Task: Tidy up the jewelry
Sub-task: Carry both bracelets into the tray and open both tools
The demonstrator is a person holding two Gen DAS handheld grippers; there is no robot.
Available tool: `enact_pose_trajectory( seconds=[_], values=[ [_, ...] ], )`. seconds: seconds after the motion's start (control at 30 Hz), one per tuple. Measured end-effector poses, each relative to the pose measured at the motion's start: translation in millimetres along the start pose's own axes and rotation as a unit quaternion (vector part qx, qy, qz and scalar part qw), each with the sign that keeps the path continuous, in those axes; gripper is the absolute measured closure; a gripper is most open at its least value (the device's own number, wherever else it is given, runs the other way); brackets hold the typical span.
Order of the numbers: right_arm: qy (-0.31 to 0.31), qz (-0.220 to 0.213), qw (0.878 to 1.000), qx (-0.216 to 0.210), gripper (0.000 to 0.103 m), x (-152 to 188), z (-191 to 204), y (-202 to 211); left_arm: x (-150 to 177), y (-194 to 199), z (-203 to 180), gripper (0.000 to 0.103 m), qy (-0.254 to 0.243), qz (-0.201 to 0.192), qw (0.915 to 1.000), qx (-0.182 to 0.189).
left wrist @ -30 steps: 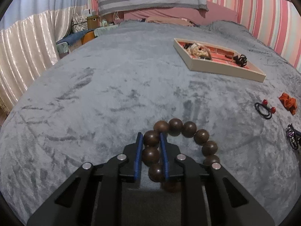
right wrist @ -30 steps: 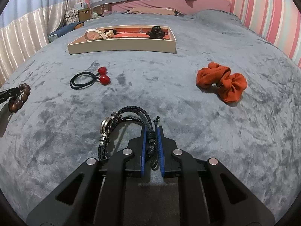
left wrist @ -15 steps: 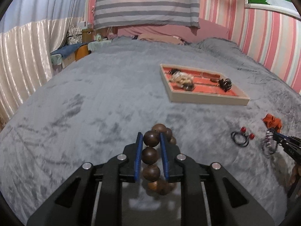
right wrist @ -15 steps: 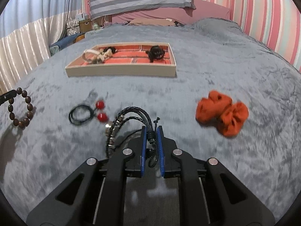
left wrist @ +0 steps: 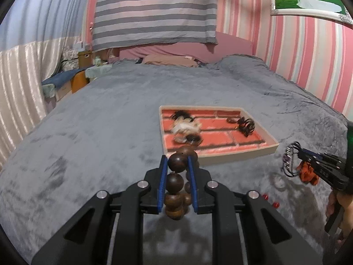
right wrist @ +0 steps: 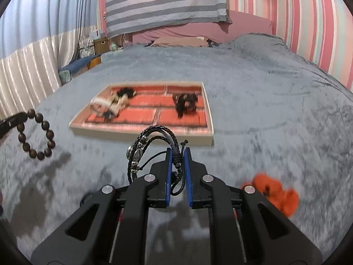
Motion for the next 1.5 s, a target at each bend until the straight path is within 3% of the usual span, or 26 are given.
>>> enact_pose_trajectory(
  seconds=[0.23,0.43,0.63,0.9,1.37,1.43,1.5],
  values=[
    [-0.013,-0.009,1.0,-0.002,0.092,-51,-16,-32,-43,-30,-49,0.084,-0.021,-0.02,0.9993,0.024],
    [-0.017,-0.003,1.0,0.002,0.092,-76,-29,-70,-57,-77,-76,0.084,-0.02,-0.006,0.999,0.04],
    [-0.028,0.021,0.999,0.005,0.092,-66,-42,-105,-42,-135,-77,0.084,-0.025,0.032,0.9989,0.023],
    [-0.036,0.058,0.998,0.018,0.092,-38,-56,-137,-15,-179,-43,0.084,0.0,0.073,0.9973,-0.009],
    [-0.016,0.088,0.996,0.022,0.09,-23,-53,-155,6,-189,-33,0.083,-0.001,0.096,0.9952,-0.019],
    [-0.013,0.086,0.996,0.024,0.082,-24,-53,-153,7,-188,-33,0.08,0.0,0.098,0.9951,-0.018],
    [-0.01,0.083,0.996,0.023,0.067,-25,-51,-150,6,-183,-33,0.064,0.0,0.094,0.9953,-0.023]
  ],
)
Point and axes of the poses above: each gripper's, at about its wrist camera, not at the fingertips, and y roughly against the way its jaws point, z to its left, x to its underside, the point moved 8 cm from there along -y, roughly the way its jaws point, and after that the axes turned 9 degrees about -x, right-handed, at the moved point
